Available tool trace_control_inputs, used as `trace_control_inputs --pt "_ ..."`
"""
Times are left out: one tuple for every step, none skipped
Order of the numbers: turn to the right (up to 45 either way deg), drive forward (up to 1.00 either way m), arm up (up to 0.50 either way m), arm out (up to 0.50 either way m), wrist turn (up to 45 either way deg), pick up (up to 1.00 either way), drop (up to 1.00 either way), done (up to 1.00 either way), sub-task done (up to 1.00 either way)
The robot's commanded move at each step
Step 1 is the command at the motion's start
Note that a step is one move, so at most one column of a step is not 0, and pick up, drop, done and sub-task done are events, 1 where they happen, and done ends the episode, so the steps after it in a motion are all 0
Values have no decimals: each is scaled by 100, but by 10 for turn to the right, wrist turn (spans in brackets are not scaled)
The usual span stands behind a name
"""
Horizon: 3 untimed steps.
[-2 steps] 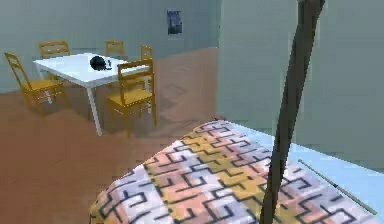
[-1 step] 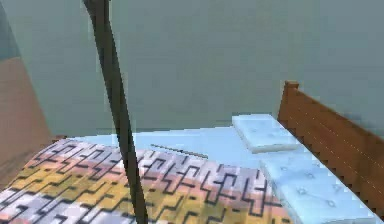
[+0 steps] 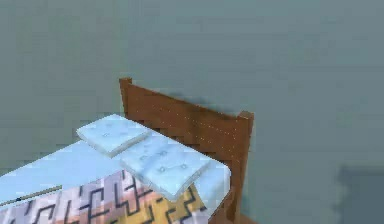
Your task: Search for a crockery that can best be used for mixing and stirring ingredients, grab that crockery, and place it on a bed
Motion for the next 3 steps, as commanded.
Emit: trace_control_inputs --pt "360 0 0 0 0 0 0 0 0" --pt "-450 0 0 0 0 0 0 0 0" --pt "-450 0 0 0 0 0 0 0 0"
